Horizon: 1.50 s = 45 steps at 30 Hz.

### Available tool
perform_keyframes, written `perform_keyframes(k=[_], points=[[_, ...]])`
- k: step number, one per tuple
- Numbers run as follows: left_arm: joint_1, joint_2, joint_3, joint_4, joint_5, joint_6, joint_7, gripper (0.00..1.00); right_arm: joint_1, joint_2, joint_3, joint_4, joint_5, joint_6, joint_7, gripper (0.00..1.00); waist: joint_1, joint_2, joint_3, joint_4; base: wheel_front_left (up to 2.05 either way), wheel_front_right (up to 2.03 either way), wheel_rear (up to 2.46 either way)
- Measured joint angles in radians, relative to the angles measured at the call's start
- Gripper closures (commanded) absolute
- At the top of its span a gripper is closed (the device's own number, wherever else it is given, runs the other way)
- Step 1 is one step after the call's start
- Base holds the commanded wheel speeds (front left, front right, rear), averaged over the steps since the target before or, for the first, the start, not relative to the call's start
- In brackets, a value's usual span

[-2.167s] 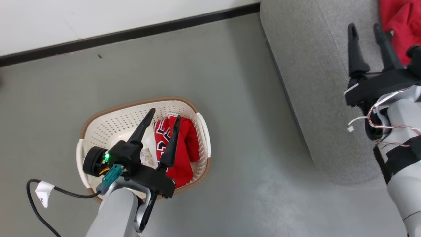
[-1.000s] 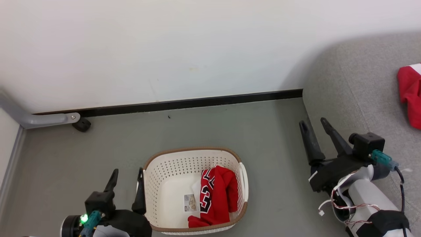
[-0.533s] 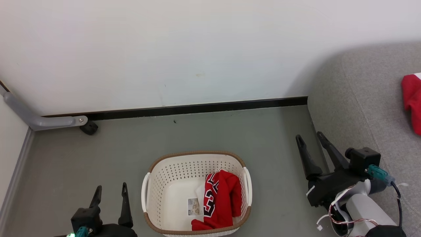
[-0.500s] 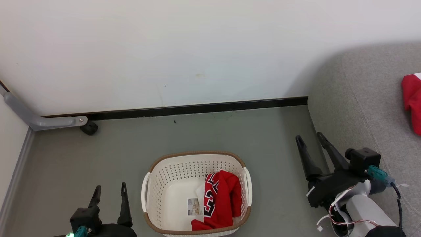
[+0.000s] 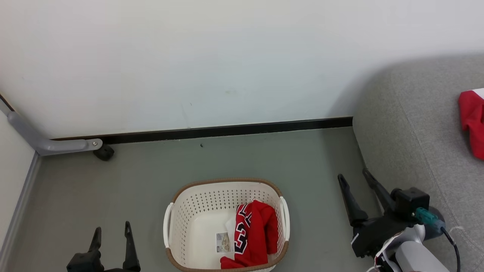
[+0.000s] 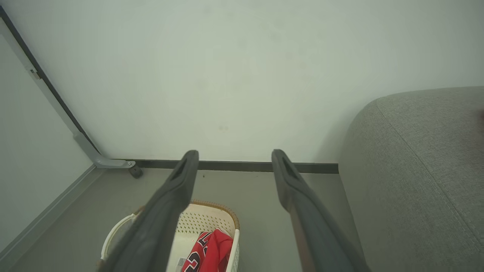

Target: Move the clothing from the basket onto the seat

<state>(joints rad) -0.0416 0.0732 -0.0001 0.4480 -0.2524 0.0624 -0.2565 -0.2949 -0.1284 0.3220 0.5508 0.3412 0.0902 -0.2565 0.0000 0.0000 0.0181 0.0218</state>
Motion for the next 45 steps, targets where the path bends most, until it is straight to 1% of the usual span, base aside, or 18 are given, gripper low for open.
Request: perform_keyframes(k=[1,10,14,17,29,31,34,35,44,45], points=[[0.006,0.000,0.003,0.000,0.000,0.000,0.000,0.00,0.005,0.001,0.002,0.001,-0.008,-0.006,0.000,0.00,0.0000,0.0000,-0.002,0.000,0.00,0.00,0.00],[0.037,-0.009,0.023,-0.020,0.008,0.009,0.000,0.00,0.020,0.001,0.003,0.000,-0.029,-0.021,0.000,0.00,0.0001,0.0000,-0.007,-0.002,0.00,0.00,0.00],[0.042,-0.010,0.029,-0.022,0.009,0.010,0.000,0.00,0.021,0.003,0.003,-0.002,-0.034,-0.021,0.000,0.00,0.0001,0.0000,-0.008,-0.004,0.00,0.00,0.00],[0.042,-0.010,0.031,-0.023,0.010,0.010,0.000,0.00,0.022,0.004,0.003,-0.006,-0.037,-0.030,0.000,0.00,0.0001,0.0000,-0.009,-0.004,0.00,0.00,0.00],[0.045,-0.014,0.030,-0.038,0.021,0.008,0.000,0.00,0.023,0.012,-0.007,-0.018,-0.043,-0.033,0.000,0.00,0.0001,0.0000,-0.001,-0.007,0.00,0.00,0.00],[0.045,-0.014,0.031,-0.039,0.022,0.007,0.000,0.00,0.024,0.014,-0.008,-0.025,-0.043,-0.038,0.000,0.00,0.0001,0.0000,0.002,-0.007,0.00,0.00,0.00],[0.045,-0.015,0.031,-0.040,0.022,0.006,0.000,0.00,0.025,0.016,-0.013,-0.034,-0.043,-0.038,0.000,0.00,0.0001,0.0000,0.013,-0.009,0.00,0.00,0.00],[0.045,-0.015,0.032,-0.039,0.022,-0.001,0.000,0.00,0.025,0.016,-0.016,-0.035,-0.043,-0.038,0.000,0.00,0.0001,0.0000,0.017,-0.010,0.00,0.00,0.00],[0.043,-0.020,0.021,-0.043,0.026,-0.003,0.000,0.00,0.024,0.015,-0.034,-0.063,-0.044,-0.039,0.000,0.00,0.0001,0.0000,0.058,-0.011,0.00,0.00,0.00],[0.043,-0.020,0.019,-0.043,0.026,-0.010,0.000,0.00,0.024,0.015,-0.035,-0.069,-0.045,-0.039,0.000,0.00,0.0001,0.0000,0.065,-0.011,0.00,0.00,0.00]])
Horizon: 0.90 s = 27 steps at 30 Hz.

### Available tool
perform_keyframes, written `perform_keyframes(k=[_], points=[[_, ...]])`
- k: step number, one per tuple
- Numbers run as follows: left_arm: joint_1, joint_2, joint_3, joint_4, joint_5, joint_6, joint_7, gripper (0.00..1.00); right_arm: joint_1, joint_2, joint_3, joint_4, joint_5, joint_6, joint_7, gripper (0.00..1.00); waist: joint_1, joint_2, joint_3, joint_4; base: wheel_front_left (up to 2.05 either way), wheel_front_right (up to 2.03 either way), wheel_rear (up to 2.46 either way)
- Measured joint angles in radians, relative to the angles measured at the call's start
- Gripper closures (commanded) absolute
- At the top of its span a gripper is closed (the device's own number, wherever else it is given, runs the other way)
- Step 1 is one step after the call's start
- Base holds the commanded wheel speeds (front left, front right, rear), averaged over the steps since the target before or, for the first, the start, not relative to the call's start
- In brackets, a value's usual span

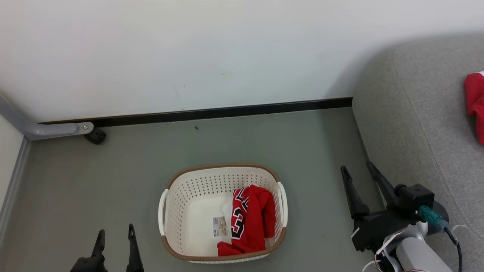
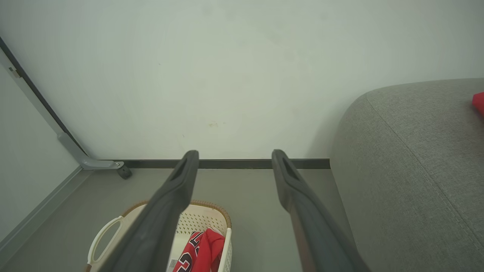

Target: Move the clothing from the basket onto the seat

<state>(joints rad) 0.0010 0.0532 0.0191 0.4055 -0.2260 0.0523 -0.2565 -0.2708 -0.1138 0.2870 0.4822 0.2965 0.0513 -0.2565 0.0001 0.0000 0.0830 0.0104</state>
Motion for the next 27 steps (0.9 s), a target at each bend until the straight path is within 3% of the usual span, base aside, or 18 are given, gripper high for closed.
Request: perform_keyframes(k=[27], points=[[-0.193,-0.011,-0.153,0.048,-0.006,-0.053,0.000,0.00,-0.144,-0.021,-0.033,-0.158,-0.054,0.001,0.000,0.00,0.0000,0.0001,0.283,-0.028,0.00,0.00,0.00]])
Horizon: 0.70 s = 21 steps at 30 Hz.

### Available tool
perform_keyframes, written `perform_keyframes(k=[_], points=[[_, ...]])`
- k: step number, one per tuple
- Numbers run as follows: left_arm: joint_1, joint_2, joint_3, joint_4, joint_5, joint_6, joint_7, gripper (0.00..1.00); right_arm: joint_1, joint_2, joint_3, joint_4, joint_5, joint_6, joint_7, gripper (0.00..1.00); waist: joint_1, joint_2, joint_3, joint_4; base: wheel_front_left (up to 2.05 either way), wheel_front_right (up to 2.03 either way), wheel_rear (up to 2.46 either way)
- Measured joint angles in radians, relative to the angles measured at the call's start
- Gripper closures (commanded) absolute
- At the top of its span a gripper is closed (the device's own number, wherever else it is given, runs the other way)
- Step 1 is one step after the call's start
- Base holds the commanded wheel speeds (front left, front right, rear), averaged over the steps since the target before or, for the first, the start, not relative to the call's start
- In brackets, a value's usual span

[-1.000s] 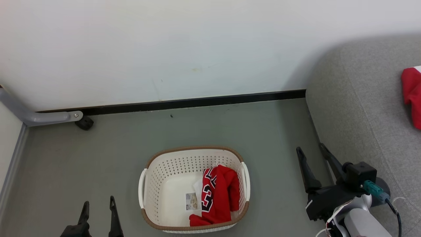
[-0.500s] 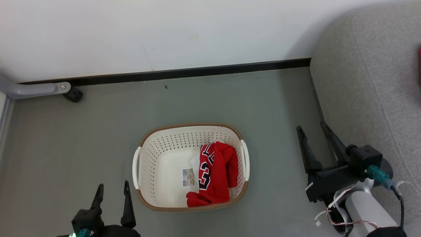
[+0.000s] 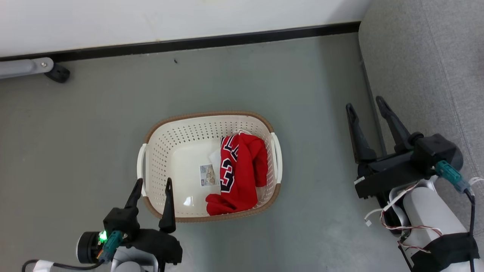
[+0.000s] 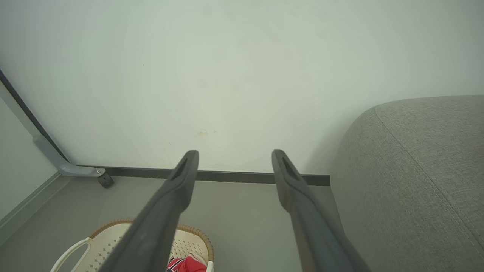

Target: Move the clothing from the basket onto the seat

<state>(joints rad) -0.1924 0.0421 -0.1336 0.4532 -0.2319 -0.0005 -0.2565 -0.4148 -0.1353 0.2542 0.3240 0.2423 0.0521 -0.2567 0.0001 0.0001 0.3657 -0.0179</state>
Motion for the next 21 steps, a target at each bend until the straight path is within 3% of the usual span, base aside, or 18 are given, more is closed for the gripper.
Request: perform_keyframes(k=[21], points=[[-0.292,-0.004,-0.068,0.160,-0.011,-0.064,0.000,0.00,-0.174,0.002,-0.015,-0.125,-0.032,0.001,0.000,0.00,0.0001,0.0001,0.268,-0.060,0.00,0.00,0.00]])
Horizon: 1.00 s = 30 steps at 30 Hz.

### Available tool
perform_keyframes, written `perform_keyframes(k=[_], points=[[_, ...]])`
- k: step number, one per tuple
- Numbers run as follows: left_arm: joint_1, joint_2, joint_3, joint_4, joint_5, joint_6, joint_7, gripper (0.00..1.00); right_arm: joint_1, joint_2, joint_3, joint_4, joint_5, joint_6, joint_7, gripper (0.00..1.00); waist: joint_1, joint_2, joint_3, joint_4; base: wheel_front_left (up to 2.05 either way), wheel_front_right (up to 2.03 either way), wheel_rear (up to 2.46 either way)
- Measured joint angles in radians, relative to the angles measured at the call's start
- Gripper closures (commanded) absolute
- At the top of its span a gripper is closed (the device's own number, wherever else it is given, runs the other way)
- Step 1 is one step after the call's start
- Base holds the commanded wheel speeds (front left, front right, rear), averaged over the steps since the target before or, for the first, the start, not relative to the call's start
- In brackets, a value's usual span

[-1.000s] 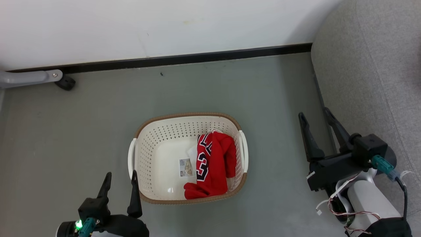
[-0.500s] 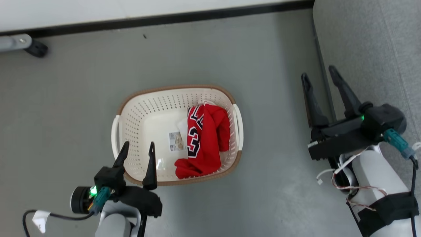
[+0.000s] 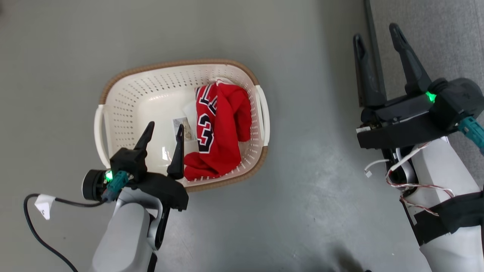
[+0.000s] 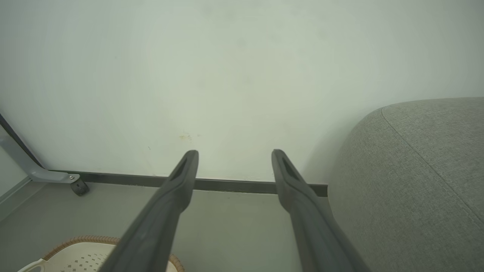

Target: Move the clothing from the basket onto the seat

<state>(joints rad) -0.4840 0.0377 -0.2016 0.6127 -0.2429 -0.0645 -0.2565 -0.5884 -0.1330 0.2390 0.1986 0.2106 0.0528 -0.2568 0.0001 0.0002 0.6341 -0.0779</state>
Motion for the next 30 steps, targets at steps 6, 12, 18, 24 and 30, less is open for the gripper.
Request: perform_keyframes(k=[6,12,18,24,30], points=[[-0.061,0.000,0.006,0.068,-0.012,-0.010,0.000,0.00,-0.033,0.018,0.007,-0.024,-0.011,0.000,0.000,0.00,0.0000,0.0000,0.067,-0.025,0.00,0.00,0.00],[-0.136,-0.001,0.005,0.131,-0.022,-0.027,0.020,0.00,-0.066,0.020,0.006,-0.044,-0.012,0.000,0.000,0.00,0.0000,0.0000,0.127,-0.052,0.00,0.00,0.00],[-0.211,0.005,0.006,0.185,-0.039,-0.034,0.057,0.00,-0.090,0.027,0.007,-0.063,-0.019,0.000,0.000,0.00,0.0000,0.0000,0.185,-0.077,0.00,0.00,0.00],[-0.275,0.026,0.008,0.243,-0.042,-0.041,0.090,0.00,-0.099,0.037,0.011,-0.072,-0.019,0.000,0.000,0.00,0.0000,-0.0001,0.237,-0.103,0.00,0.00,0.00],[-0.327,0.027,0.006,0.295,-0.046,-0.043,0.123,0.00,-0.101,0.040,0.009,-0.079,-0.019,-0.001,0.000,0.00,0.0000,-0.0001,0.278,-0.126,0.00,0.00,0.00]])
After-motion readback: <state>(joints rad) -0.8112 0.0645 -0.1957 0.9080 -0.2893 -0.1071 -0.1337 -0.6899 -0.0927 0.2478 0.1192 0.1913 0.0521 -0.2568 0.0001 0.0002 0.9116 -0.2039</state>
